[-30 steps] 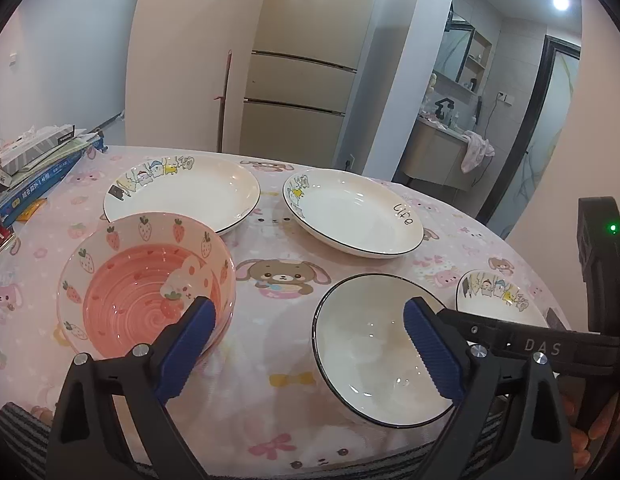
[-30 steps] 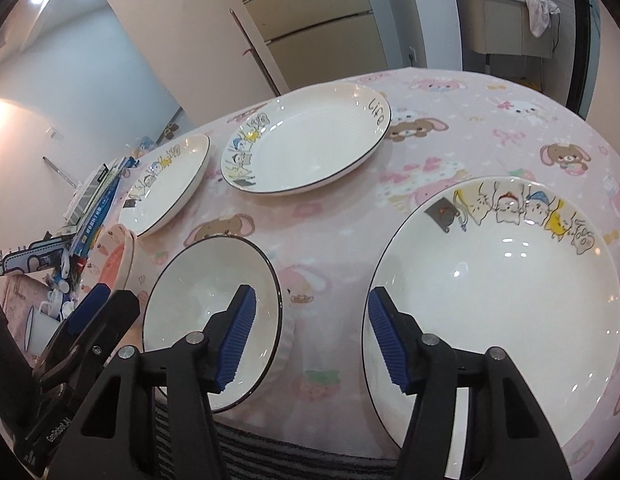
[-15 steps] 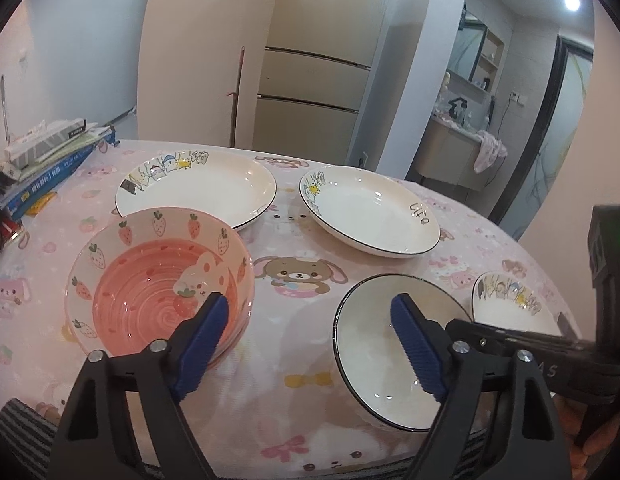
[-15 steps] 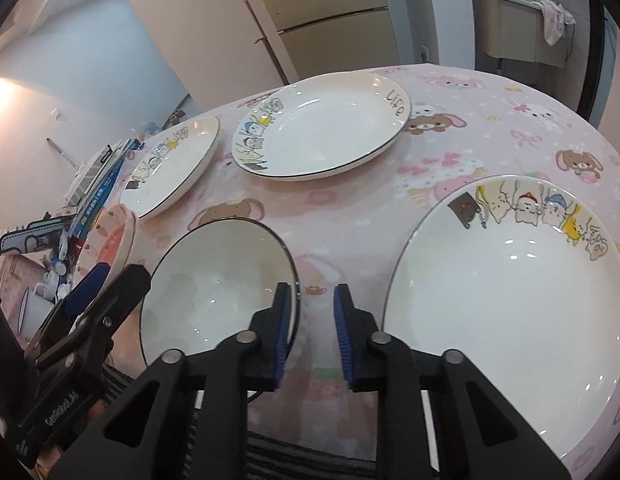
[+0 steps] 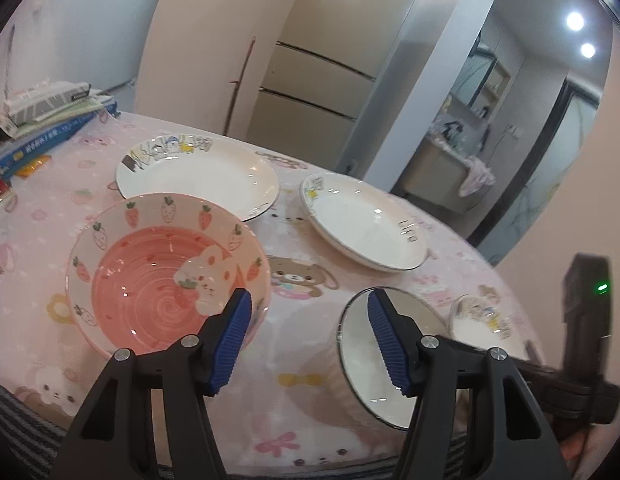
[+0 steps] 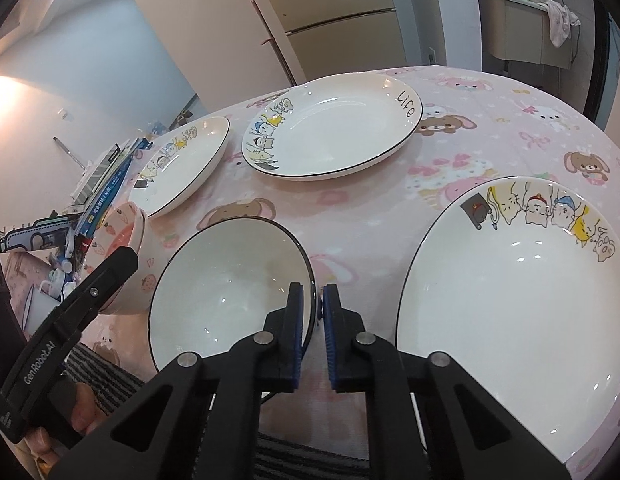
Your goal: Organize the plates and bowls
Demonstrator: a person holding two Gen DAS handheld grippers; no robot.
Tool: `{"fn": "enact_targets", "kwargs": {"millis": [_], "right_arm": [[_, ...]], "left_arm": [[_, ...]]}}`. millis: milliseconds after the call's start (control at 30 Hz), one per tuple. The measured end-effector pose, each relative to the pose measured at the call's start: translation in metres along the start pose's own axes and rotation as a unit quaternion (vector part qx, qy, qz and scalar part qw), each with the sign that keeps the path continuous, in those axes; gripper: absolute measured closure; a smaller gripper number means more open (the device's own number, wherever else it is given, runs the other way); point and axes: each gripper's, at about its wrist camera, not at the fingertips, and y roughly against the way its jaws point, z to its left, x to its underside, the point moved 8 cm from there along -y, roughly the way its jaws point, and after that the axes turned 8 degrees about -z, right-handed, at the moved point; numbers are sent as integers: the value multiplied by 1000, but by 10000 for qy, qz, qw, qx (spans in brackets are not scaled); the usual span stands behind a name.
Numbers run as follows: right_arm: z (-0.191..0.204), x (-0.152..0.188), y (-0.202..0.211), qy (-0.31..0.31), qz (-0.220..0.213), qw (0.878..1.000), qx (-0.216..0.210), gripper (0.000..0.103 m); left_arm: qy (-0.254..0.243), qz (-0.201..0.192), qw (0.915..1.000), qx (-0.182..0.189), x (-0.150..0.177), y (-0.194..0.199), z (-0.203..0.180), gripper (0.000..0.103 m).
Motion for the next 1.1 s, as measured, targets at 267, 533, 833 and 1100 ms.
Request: {"fn": "enact_targets", "kwargs": {"millis": [267,533,833,1100], "right_arm": [[0,1,2,-69,70,9999,-41,93],[2,-1,12,-59,-6,10000,-40,93],[1,4,8,-116,221,9997,-86,90],[1,11,1,-163,375,9991,-125,89]], "left_arm": [[1039,-11,9892,1033,-9,10,7,45],[399,180,9962,753,-1,6,-12,53],[-274,883,9948,423,27,-17,-28,57],[-305,1619,9855,398,56,-36,-28,61]]}}
